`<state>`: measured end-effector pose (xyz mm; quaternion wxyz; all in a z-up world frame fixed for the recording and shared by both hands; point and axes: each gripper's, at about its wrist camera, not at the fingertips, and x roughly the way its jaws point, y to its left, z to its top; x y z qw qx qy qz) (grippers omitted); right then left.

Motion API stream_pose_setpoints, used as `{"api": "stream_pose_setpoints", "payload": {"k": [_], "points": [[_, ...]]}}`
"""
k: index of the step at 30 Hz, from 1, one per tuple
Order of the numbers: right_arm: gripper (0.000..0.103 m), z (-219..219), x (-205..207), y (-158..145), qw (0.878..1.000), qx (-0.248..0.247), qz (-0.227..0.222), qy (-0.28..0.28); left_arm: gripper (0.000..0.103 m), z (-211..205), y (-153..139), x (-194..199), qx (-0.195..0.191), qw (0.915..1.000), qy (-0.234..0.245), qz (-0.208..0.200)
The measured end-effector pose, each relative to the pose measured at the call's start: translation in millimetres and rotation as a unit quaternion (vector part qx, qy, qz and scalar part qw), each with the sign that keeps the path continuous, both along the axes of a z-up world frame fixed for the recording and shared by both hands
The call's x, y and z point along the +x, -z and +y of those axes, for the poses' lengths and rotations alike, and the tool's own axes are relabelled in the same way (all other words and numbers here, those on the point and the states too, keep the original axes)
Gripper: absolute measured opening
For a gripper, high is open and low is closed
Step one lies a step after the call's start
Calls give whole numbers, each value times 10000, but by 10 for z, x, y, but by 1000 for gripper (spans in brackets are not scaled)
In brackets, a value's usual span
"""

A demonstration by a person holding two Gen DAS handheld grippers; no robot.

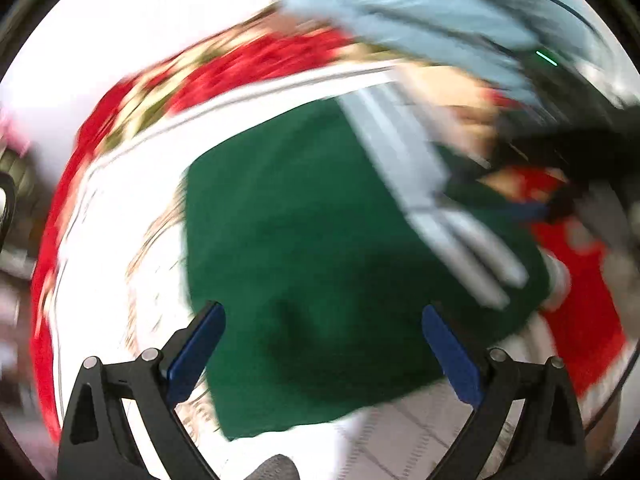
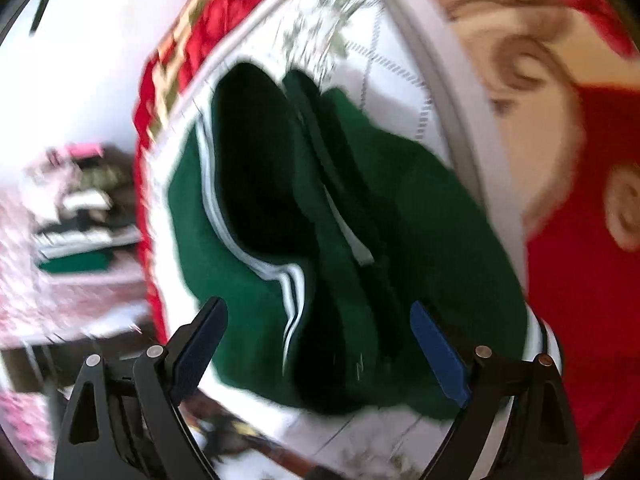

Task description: Fold large clothes

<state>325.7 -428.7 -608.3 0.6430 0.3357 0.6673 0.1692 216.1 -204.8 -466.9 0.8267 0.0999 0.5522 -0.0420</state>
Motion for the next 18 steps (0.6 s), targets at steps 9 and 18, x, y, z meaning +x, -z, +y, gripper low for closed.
{"api": "stream_pose_setpoints", "payload": {"k": [9, 18], "points": [[21, 169, -197, -418, 9987, 406, -257, 158, 100, 708, 252, 326, 178, 9909, -1298, 310], [26, -20, -556, 498, 9917, -767, 965, 366, 101, 862, 566, 274, -104, 9818, -1646, 943]]}}
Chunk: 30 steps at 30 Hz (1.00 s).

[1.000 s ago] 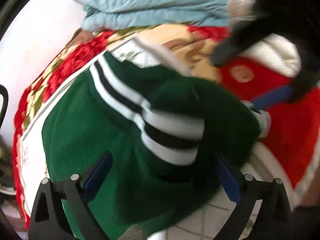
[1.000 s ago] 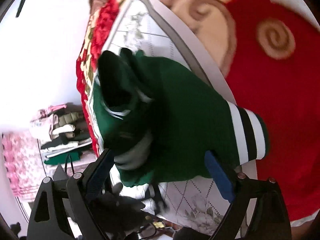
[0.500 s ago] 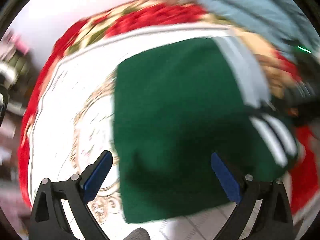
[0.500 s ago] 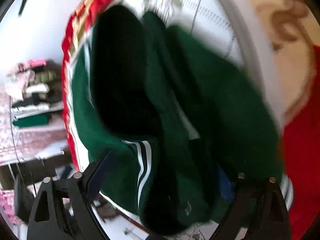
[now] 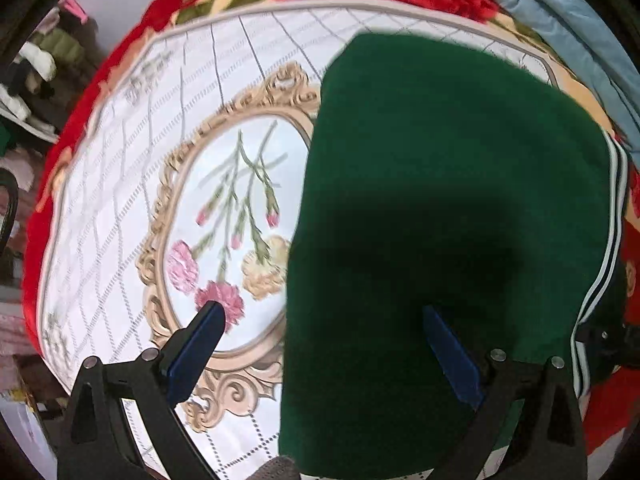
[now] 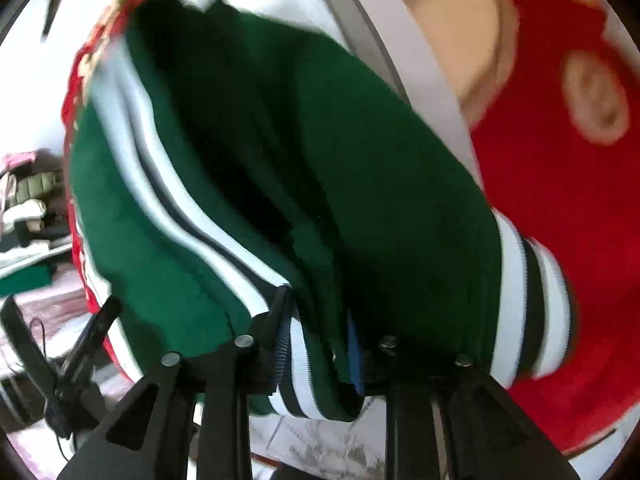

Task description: Fold large clothes

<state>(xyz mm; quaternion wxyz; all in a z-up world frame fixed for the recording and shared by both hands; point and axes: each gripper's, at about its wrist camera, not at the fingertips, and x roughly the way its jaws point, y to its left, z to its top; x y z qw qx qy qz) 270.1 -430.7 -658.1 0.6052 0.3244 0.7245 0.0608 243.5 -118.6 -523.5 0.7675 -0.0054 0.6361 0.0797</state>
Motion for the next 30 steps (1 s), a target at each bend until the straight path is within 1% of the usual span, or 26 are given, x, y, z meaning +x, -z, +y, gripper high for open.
{"api": "stream_pose_setpoints", "payload": {"k": [1, 2, 3, 4, 5, 6, 7, 9, 10, 11, 13, 14, 15, 16, 17, 18, 19, 21, 23, 24, 25, 26, 27, 28, 29, 30], "points": [[28, -53, 32, 7, 9993, 158, 259, 211, 100, 17, -17, 2, 6, 10000, -30, 6], [33, -63, 60, -34, 9991, 183, 334, 187, 100, 25, -53, 12, 22, 10000, -15, -3], [44, -85, 106, -195, 9994, -6, 344, 60, 100, 30, -118, 27, 33, 10000, 22, -72], [49, -118, 121, -342, 9993, -285, 240, 12, 100, 45, -180, 45, 81, 9998, 37, -157], [49, -156, 132, -511, 9982, -602, 56, -23, 100, 43, -243, 61, 131, 9996, 60, -246], [50, -193, 152, -772, 9953, -918, -318, -40, 100, 36, -296, 83, 145, 9993, 93, -323], [50, -205, 169, -956, 9937, -917, -637, 9, 100, 26, -357, 116, 143, 9990, 125, -402], [50, -105, 260, -1174, 9925, -469, -1132, -8, 100, 14, -427, 209, 146, 9983, 134, -544], [50, -16, 321, -1207, 9915, -296, -1261, -111, 100, -4, -427, 277, 138, 9980, 164, -588], [50, 137, 418, -1207, 9900, -98, -1371, -302, 100, -12, -402, 336, 149, 9981, 174, -578], [50, 384, 559, -1149, 9874, -42, -1502, -499, 100, -29, -355, 441, 186, 9980, 159, -590], [50, 518, 609, -1093, 9859, -123, -1550, -624, 100, -30, -319, 495, 233, 9977, 133, -619], [50, 622, 677, -1015, 9844, -350, -1529, -799, 100, -29, -268, 529, 287, 9976, 134, -615], [48, 727, 747, -825, 9823, -765, -1370, -1022, 101, -34, -165, 587, 371, 9977, 183, -544], [47, 776, 787, -670, 9815, -1018, -1200, -1089, 102, -43, -47, 633, 425, 9977, 249, -455], [48, 790, 840, -442, 9849, -1064, -956, -972, 103, -54, 111, 687, 410, 9980, 353, -325], [48, 800, 874, -350, 9860, -1089, -874, -910, 103, -57, 189, 709, 361, 9983, 399, -232], [51, 880, 962, -279, 9834, -1299, -804, -982, 103, -2, 304, 780, 199, 9989, 408, -145], [55, 925, 984, -322, 9840, -1281, -642, -1062, 103, 82, 277, 815, -27, 9991, 412, -22], [59, 915, 1029, -354, 9865, -1098, -551, -1086, 103, 125, 220, 801, -123, 9991, 403, -16], [63, 831, 1042, -434, 9901, -713, -499, -1098, 103, 166, 155, 774, -181, 9991, 373, -55], [64, 750, 1104, -507, 9920, -493, -523, -1041, 103, 229, 64, 729, -273, 9991, 295, -135], [70, 570, 1076, -633, 9938, -158, -662, -881, 103, 297, -10, 685, -392, 9988, 195, -226], [90, 440, 1051, -706, 9939, -108, -763, -786, 102, 402, -100, 621, -613, 9974, 5, -369], [98, 261, 1014, -782, 9932, -136, -922, -700, 102, 480, -147, 572, -790, 9957, -132, -468], [103, 150, 1022, -802, 9925, -162, -1017, -658, 102, 546, -177, 537, -955, 9936, -260, -545]]}}
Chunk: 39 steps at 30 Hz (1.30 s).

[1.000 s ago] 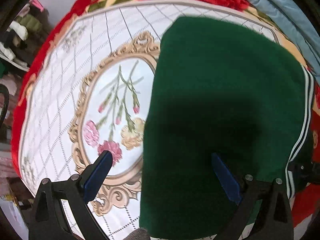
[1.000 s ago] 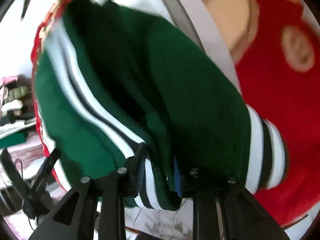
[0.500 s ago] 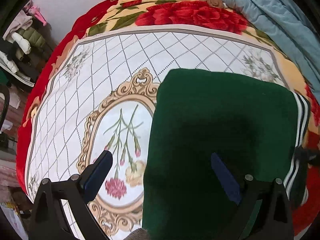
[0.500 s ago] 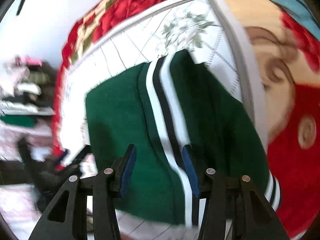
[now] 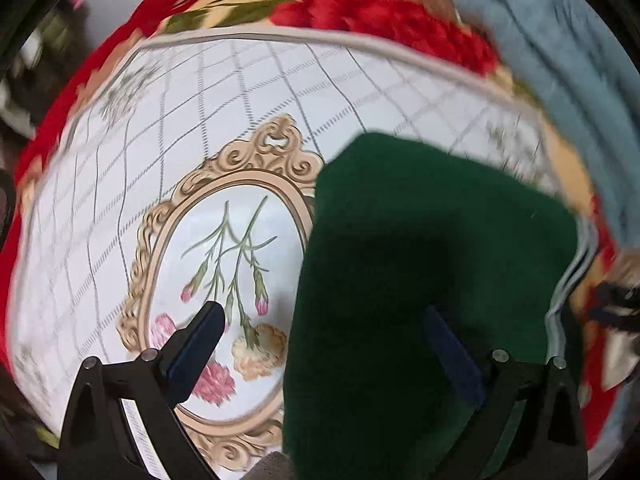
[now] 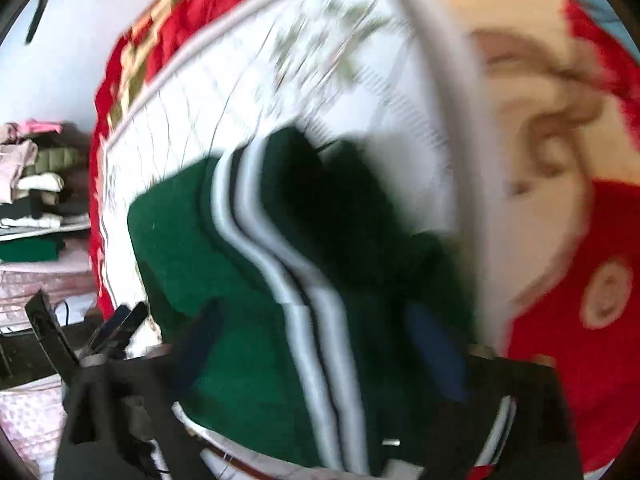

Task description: Fold large clothes

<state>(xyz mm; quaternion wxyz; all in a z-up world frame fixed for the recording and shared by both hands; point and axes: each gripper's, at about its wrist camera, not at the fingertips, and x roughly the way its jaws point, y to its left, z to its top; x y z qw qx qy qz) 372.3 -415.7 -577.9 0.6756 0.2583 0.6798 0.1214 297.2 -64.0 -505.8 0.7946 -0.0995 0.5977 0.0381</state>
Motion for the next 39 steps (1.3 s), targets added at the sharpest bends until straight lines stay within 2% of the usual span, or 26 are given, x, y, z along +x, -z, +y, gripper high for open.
{"api": "stream_pose_setpoints", "payload": {"k": [1, 3, 6, 8, 10, 12, 14, 17, 18, 19, 21, 22, 27, 32, 36, 39], "points": [[103, -143, -36, 10, 9999, 36, -144, 43, 102, 63, 0, -35, -155, 9998, -130, -41], [103, -328, -87, 163, 9999, 123, -71, 44, 102, 134, 111, -81, -360, 9991, -218, 1], [103, -470, -121, 724, 9972, 642, 373, -90, 102, 158, 373, -63, -677, 9972, -143, 281], [103, -242, -62, 1115, 9844, 1584, 694, -322, 102, 147, 523, -22, -1041, 9939, -9, 374], [103, 100, -66, 1219, 9756, 1965, 700, -679, 102, 104, 596, 23, -1409, 9890, 158, 411], [103, 277, -76, 1213, 9693, 2128, 687, -1020, 102, 37, 646, 105, -1769, 9829, 328, 390], [103, 436, -83, 1226, 9603, 2430, 697, -1182, 102, -41, 636, 170, -1792, 9823, 426, 327], [98, 567, -21, 1343, 9639, 2370, 728, -974, 93, -102, 567, 244, -1616, 9853, 550, 53], [89, 460, -91, 1321, 9653, 2339, 716, -918, 83, -94, 530, 253, -1564, 9861, 567, -35], [76, 424, -128, 1284, 9676, 2260, 667, -906, 69, -75, 473, 270, -1476, 9873, 561, -151], [60, 423, -171, 1180, 9708, 2168, 524, -887, 56, 8, 385, 309, -1441, 9881, 491, -225], [57, 447, -190, 1106, 9739, 2078, 441, -798, 50, 62, 362, 337, -1480, 9877, 439, -245], [47, 530, -211, 907, 9756, 2118, 384, -435, 48, 137, 105, 442, -1277, 9900, 506, -315], [46, 735, -105, 630, 9739, 2221, 293, -364, 48, 277, -114, 601, -1206, 9910, 496, -306], [46, 868, 108, 367, 9748, 2193, 183, -370, 48, 473, -286, 930, -1245, 9903, 501, -357], [46, 878, 444, 136, 9762, 2144, 65, -320, 48, 578, -397, 1244, -1254, 9894, 585, -440]]}}
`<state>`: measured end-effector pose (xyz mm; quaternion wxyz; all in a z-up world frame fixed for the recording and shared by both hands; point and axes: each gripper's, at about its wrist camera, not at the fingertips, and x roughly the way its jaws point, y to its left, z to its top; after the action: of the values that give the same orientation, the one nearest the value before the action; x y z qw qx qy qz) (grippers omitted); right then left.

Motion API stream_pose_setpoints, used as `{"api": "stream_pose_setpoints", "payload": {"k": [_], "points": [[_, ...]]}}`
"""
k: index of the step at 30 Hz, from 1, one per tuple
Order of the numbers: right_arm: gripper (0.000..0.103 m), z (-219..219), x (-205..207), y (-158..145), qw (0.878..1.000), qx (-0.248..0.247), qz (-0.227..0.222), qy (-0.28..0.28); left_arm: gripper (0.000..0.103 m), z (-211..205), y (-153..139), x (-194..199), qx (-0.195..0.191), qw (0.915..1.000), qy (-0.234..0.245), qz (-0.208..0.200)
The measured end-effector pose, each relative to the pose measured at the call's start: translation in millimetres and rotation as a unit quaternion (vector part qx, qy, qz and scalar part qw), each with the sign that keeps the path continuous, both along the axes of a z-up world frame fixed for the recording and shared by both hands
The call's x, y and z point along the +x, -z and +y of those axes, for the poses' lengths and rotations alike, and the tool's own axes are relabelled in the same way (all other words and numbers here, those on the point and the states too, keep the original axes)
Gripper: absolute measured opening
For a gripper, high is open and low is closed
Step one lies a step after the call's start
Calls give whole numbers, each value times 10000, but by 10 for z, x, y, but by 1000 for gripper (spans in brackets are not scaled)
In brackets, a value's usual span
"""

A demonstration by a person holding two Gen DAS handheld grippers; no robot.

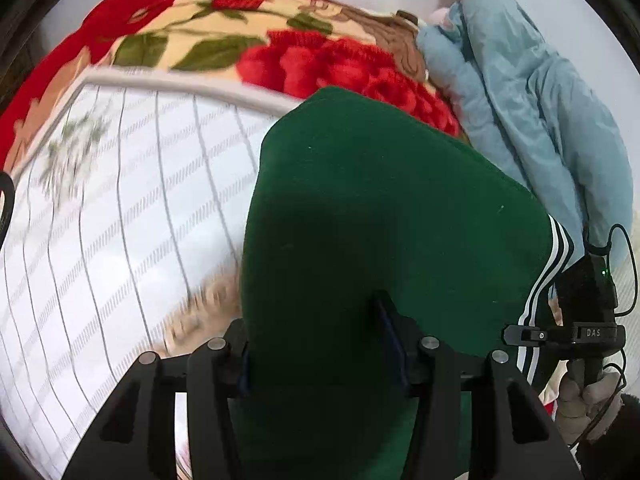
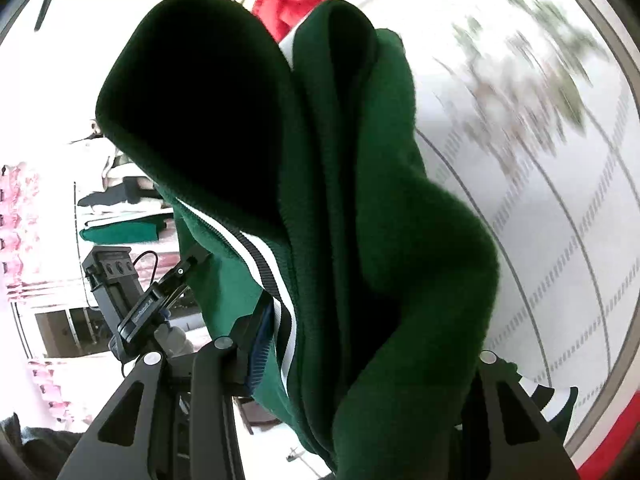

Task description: Fold large clothes

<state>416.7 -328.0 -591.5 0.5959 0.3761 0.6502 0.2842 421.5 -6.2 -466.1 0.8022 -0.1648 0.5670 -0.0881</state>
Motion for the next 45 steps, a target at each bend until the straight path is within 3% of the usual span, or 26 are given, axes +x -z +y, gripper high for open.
{"api": "stream_pose_setpoints", "payload": {"k": [5, 9, 15, 20, 22, 24, 26, 28, 30, 32, 33, 34, 36, 40, 45], "points": [[46, 183, 771, -245, 9997, -71, -174, 157, 48, 193, -140, 689, -10, 9997, 103, -202], [46, 331, 1476, -231, 9996, -74, -224, 161, 48, 363, -64, 1283, 48, 9994, 99, -329], [46, 476, 2614, 108, 9996, -224, -117, -87, 48, 583, 377, 1942, 37, 9999, -121, -109], [46, 602, 3214, 521, 9983, -497, 134, -281, 48, 538, 827, 2345, 208, 9997, 24, 156], [46, 600, 3323, 646, 9973, -601, 222, -345, 53, 514, 921, 2397, 299, 9993, 89, 210], [50, 672, 3377, 684, 9965, -653, 307, -430, 57, 529, 949, 2376, 289, 9992, 81, 268], [62, 690, 3373, 675, 9944, -868, 402, -459, 60, 543, 920, 2335, 327, 9990, 67, 314], [84, 672, 3310, 617, 9888, -1371, 321, -500, 60, 530, 847, 2286, 565, 9977, 24, 362], [94, 640, 3254, 545, 9795, -1933, 199, -540, 61, 512, 781, 2251, 859, 9957, -9, 334], [102, 680, 3137, 356, 9630, -2651, -60, -479, 73, 479, 678, 2158, 1230, 9921, 31, 226], [103, 684, 3066, 267, 9517, -3030, -200, -459, 94, 431, 603, 2080, 1538, 9880, 52, 156], [103, 688, 2958, 164, 9393, -3389, -348, -395, 101, 425, 567, 2051, 1701, 9853, 57, 117], [103, 711, 2702, -16, 9150, -3992, -528, -229, 101, 365, 391, 1879, 2071, 9783, 22, -59], [103, 757, 2164, -279, 8891, -4517, -737, -34, 101, 243, -30, 1504, 2439, 9689, -92, -400], [103, 854, 1566, -837, 8610, -4960, -1090, 274, 102, 170, -613, 967, 2389, 9696, -268, -446]]}}
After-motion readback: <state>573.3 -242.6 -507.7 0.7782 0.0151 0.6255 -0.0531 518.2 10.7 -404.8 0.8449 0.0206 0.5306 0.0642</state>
